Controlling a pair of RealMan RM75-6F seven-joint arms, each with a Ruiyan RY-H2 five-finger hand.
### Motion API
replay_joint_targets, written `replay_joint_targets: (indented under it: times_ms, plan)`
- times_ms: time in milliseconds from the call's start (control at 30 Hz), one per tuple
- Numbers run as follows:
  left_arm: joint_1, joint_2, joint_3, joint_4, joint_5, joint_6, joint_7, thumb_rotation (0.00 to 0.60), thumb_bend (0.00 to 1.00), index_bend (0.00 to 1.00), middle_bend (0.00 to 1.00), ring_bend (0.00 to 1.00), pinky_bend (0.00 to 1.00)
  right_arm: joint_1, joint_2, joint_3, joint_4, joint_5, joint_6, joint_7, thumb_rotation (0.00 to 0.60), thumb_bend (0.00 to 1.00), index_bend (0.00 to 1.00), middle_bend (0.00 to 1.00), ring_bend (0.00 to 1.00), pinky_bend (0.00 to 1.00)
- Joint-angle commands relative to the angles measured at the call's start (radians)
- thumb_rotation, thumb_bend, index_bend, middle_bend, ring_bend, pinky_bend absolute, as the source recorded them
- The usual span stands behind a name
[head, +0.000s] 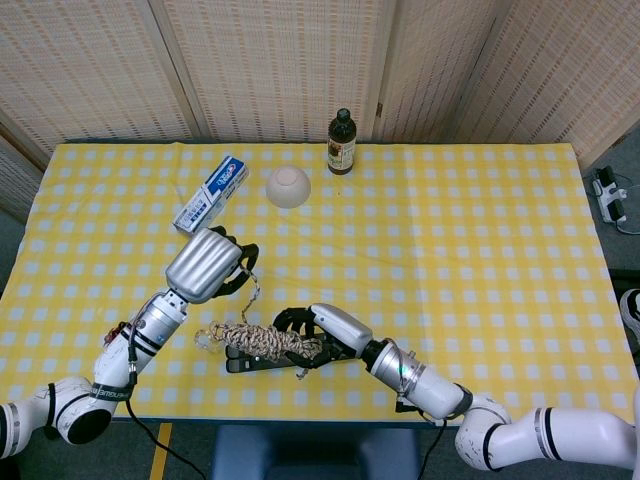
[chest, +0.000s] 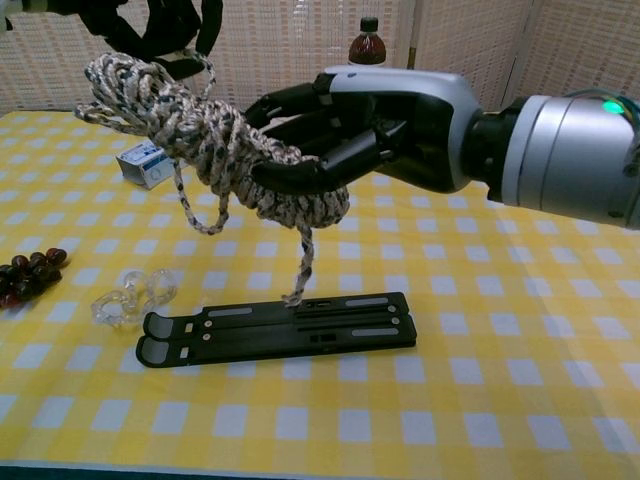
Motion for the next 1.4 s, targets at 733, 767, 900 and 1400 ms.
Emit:
replay_joint_targets:
  times_ms: [733, 767, 900, 1400]
  plan:
    - [0.045, -0.025, 0.014, -0.183, 0.028, 0.1, -0.107, 0.6, 0.51, 0.71, 0.83, 0.72, 0.58, 0.063, -0.382, 0.163, 0.137, 0.549, 0.191, -0.155, 0.6, 0.76, 0.94, 0.75, 0.82, 0.69]
    - [0.048, -0.023, 0.018, -0.188, 0.031, 0.098, -0.116, 0.6, 0.51, 0.71, 0.83, 0.72, 0.58, 0.06, -0.41, 0.179, 0.152, 0.555, 0.212, -0.147, 0.6, 0.76, 0.94, 0.75, 0.82, 0.69]
    - [0.064, -0.02, 0.036, -0.198, 0.056, 0.104, -0.141, 0.6, 0.51, 0.71, 0.83, 0.72, 0.58, 0.047, -0.479, 0.221, 0.195, 0.541, 0.267, -0.121, 0.6, 0.76, 0.94, 0.75, 0.82, 0.69]
    - [0.139, 0.004, 0.117, -0.123, 0.121, 0.092, -0.316, 0.6, 0.51, 0.71, 0.83, 0.71, 0.58, -0.052, -0.491, 0.267, 0.254, 0.336, 0.291, 0.034, 0.6, 0.76, 0.94, 0.75, 0.83, 0.69]
